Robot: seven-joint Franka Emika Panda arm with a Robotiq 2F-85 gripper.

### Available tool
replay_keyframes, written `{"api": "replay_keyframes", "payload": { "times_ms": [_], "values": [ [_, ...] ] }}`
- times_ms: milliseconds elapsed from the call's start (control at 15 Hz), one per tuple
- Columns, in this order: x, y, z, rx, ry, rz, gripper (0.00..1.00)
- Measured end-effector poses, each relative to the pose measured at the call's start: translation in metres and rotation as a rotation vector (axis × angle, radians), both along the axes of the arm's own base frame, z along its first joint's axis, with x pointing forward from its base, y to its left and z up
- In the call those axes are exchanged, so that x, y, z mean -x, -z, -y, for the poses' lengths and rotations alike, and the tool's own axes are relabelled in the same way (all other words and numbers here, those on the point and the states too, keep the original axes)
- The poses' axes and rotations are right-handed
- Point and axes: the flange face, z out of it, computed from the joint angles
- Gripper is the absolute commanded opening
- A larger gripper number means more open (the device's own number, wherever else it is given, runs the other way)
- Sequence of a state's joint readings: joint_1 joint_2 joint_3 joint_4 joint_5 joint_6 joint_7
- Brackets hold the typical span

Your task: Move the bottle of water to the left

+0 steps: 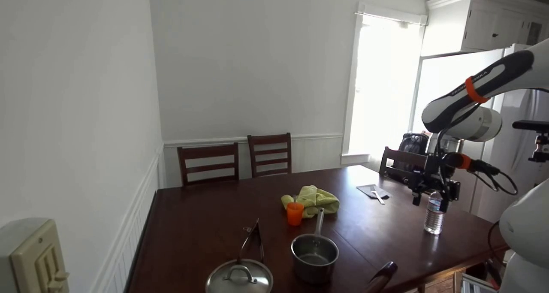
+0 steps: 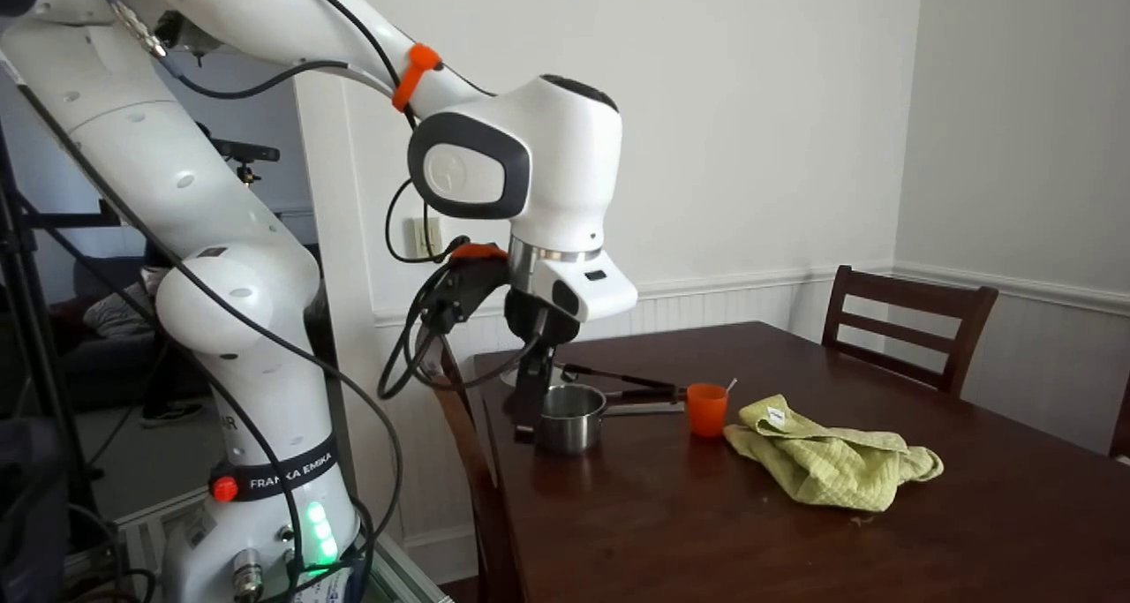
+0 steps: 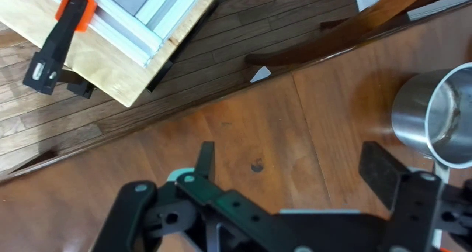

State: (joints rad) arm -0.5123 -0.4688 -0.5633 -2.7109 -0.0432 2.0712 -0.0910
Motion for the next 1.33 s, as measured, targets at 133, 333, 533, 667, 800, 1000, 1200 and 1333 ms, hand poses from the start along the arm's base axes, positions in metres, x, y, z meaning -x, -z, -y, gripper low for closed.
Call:
{"api": "replay_keyframes", "payload": {
  "times_ms": [133,333,533,667,800,1000,1200,1333],
  "values": [
    [0.02,0.001,0.023,-0.009,0.035,0.014,1.0],
    [0.015,0.001,0.018,-0.007,0.019,0.006,1.0],
    [0.012,0.002,0.015,-0.007,0.011,0.002,1.0],
    [0.012,0.002,0.015,-0.007,0.011,0.002,1.0],
    [0.012,0.002,0.015,-0.007,0.011,0.002,1.0],
    [0.012,0.002,0.015,-0.007,0.011,0.002,1.0],
    [0.011,0.002,0.015,-0.003,0.012,0.002,1.0],
    [0.008,0.0,0.026,0.046,0.068,0.017,1.0]
  ]
}}
